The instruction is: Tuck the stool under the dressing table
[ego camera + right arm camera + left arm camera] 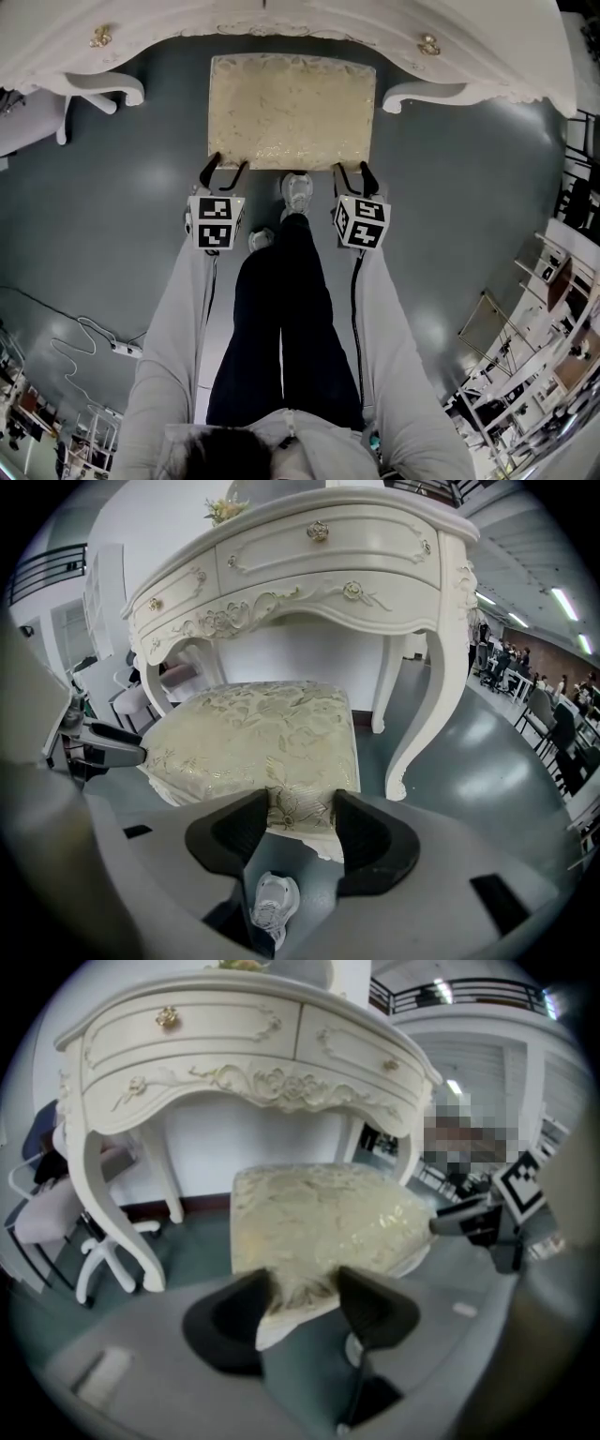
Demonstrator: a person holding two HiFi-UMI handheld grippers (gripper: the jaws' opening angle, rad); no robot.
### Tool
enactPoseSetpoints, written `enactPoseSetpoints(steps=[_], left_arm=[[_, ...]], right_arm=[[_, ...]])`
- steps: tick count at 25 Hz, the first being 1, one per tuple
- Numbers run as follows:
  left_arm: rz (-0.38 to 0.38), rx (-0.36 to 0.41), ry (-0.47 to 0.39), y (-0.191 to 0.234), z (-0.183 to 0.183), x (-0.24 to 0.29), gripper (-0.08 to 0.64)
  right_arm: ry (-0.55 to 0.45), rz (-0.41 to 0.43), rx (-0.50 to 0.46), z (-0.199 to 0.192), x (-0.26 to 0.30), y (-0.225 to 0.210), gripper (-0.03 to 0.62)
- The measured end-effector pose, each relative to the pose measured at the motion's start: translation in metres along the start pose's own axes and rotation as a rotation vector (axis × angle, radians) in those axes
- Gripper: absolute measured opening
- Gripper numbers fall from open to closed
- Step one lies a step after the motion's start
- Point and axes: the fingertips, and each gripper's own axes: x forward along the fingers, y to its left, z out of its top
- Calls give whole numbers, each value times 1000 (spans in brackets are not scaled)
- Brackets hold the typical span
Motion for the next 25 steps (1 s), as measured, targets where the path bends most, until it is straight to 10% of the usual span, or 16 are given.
enactPoseSetpoints(steps=[25], left_arm=[[76,-36,-9,35,73,55,250]], right_arm=[[-5,58,-46,87,64,-21,222]])
